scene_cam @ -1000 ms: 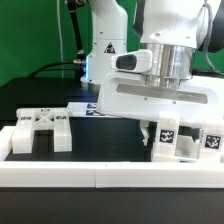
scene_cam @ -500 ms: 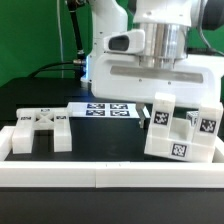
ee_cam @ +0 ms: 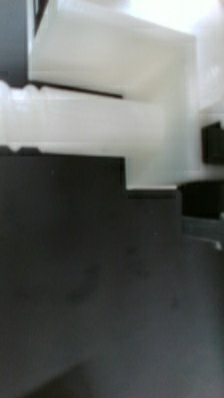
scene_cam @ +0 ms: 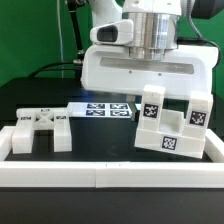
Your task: Assemble chair
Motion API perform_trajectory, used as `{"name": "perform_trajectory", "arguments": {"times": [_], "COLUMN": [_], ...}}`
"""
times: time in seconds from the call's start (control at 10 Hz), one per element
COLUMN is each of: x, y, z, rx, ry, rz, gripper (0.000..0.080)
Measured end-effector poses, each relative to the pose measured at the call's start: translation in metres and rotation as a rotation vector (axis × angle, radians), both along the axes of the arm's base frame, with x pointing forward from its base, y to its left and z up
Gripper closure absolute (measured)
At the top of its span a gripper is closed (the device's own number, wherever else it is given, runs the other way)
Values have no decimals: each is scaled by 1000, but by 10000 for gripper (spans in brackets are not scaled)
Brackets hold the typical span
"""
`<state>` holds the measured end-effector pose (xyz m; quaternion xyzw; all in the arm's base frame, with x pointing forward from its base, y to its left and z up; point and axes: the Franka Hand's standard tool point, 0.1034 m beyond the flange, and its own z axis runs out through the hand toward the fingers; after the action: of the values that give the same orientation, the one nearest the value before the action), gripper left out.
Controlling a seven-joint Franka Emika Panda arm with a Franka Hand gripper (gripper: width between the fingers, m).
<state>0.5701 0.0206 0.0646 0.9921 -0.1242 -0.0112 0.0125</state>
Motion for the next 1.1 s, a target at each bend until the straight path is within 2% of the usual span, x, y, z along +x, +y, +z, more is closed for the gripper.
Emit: {"name": "perform_trajectory", "arguments": {"times": [0.4,0.5,0.9,1.1], "x": [-14,-12,-21,-31], "y": [-2,-5,-17,-22], "z": [19,21,14,10], "rx": [98,113,140,181], "ry": [325,384,608,739], "rz": [38,29,4,16], "gripper": [762,762,762,762]}}
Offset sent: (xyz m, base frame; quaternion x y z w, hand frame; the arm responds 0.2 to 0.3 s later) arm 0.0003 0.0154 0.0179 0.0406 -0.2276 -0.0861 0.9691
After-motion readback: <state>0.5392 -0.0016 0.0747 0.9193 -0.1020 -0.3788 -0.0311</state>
